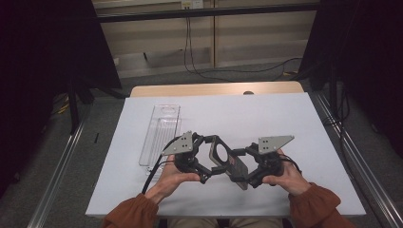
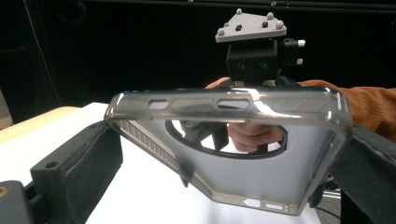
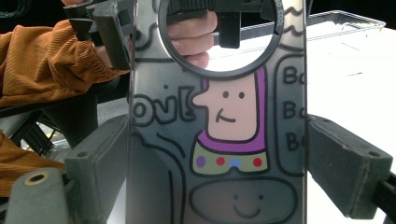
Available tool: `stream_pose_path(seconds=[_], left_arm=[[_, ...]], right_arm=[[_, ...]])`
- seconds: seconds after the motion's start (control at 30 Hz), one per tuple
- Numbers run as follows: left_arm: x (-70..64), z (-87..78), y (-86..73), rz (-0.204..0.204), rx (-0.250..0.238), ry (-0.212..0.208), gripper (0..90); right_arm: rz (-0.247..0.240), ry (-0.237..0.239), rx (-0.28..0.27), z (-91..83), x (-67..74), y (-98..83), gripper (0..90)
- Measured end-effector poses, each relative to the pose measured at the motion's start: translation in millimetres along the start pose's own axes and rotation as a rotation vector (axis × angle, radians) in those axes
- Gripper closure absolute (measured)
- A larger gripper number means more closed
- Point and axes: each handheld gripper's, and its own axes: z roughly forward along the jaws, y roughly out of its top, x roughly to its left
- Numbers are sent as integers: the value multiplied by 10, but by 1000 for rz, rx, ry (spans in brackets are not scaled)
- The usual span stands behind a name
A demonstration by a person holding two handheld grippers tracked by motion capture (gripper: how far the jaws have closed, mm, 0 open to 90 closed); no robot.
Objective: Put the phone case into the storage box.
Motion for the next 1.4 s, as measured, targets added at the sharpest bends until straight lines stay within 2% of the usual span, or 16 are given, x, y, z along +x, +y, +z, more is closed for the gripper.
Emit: stream_pose_path(seconds=[0.13, 0.3, 0.37, 0.4, 0.6, 0.73, 1.07, 1.4], left_arm=[[-1, 8, -10, -16, -9, -10, 4], [0, 14, -10, -7, -11, -18, 4], [-4, 21, -18, -24, -18, -36, 4], [-6, 21, -19, -22, -16, -25, 4], [-8, 27, -20, -24, -18, -22, 4], [-11, 27, -19, -22, -20, -46, 24], [-4, 25, -20, -38, -17, -62, 46], [-6, 33, 8, -43, -11, -60, 73]], right_arm=[[-1, 10, 3, 14, 5, -2, 121], [1, 21, 0, 14, 10, 0, 121], [-1, 21, -1, 21, 13, 2, 121], [0, 22, -2, 24, 16, 2, 121], [4, 28, -4, 35, 12, -6, 121], [10, 43, -3, 40, 12, -8, 121], [11, 45, -8, 44, 12, -12, 121], [-3, 37, -11, 60, 8, -22, 120]])
